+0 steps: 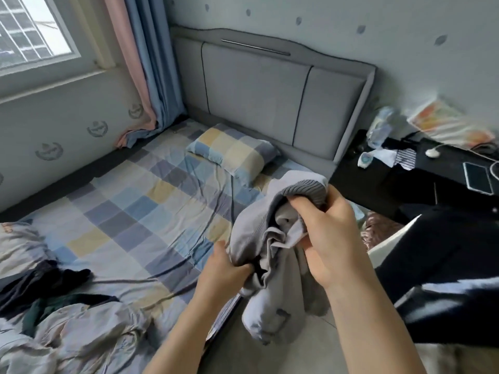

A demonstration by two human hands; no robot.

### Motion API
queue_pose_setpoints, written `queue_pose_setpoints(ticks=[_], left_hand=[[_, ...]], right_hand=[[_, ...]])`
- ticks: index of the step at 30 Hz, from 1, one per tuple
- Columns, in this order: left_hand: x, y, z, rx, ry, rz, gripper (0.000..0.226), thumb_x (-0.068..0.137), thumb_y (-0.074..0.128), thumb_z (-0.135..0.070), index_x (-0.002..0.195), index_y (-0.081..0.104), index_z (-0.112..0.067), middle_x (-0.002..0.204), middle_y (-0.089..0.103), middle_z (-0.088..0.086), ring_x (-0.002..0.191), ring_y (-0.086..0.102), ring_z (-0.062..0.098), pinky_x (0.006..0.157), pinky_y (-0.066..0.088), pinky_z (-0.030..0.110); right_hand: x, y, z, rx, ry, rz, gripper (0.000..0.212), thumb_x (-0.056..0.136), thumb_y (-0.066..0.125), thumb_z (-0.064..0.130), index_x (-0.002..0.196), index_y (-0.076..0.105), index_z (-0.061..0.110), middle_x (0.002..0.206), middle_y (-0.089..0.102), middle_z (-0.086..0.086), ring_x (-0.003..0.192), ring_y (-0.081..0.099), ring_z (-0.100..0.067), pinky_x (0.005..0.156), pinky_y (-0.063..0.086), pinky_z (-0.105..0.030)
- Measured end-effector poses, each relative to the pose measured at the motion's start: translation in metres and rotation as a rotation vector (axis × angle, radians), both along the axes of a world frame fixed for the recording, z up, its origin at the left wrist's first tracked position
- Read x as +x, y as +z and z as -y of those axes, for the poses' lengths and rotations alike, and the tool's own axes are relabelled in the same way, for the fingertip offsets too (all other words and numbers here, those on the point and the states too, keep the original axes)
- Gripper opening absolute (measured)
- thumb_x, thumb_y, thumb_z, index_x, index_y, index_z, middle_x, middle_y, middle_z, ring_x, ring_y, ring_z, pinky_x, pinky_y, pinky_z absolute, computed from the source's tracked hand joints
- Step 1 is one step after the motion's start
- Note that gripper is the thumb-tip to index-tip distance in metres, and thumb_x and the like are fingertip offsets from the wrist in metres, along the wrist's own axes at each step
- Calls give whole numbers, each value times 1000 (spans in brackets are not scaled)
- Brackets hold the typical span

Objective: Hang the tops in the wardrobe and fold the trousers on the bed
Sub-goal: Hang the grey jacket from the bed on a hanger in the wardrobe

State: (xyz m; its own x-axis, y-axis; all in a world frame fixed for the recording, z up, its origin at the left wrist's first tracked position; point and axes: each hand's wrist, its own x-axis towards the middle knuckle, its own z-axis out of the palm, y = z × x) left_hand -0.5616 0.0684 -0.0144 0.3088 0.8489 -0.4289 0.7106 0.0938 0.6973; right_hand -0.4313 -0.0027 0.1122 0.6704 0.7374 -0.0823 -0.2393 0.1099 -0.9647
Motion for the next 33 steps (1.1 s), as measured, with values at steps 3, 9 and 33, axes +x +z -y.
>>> queue_pose_setpoints(ticks=[3, 9, 33], left_hand=[[20, 0, 8, -195, -182, -102, 20, 87, 56, -23, 97, 56, -6, 82, 71, 7, 78, 73, 26, 52, 48, 21], [39, 27, -5, -622, 469, 891, 26, 97, 36, 4, 85, 57, -4, 66, 63, 12, 65, 64, 23, 74, 54, 48], [234, 49, 50, 417, -618, 128, 25, 71, 74, -15, 58, 53, -17, 48, 53, -7, 51, 49, 7, 46, 33, 27]], right_hand=[[22, -8, 17, 10, -47, 147, 17, 83, 67, 4, 92, 67, 18, 86, 74, -1, 86, 70, -17, 78, 57, -30], [86, -40, 67, -289, -186, 642, 24, 85, 63, 14, 67, 47, 17, 60, 49, -1, 56, 45, -11, 52, 38, -21], [195, -84, 233, -1028, -392, 475, 13, 84, 61, 14, 81, 66, 26, 74, 65, 5, 69, 57, -13, 46, 37, -17]])
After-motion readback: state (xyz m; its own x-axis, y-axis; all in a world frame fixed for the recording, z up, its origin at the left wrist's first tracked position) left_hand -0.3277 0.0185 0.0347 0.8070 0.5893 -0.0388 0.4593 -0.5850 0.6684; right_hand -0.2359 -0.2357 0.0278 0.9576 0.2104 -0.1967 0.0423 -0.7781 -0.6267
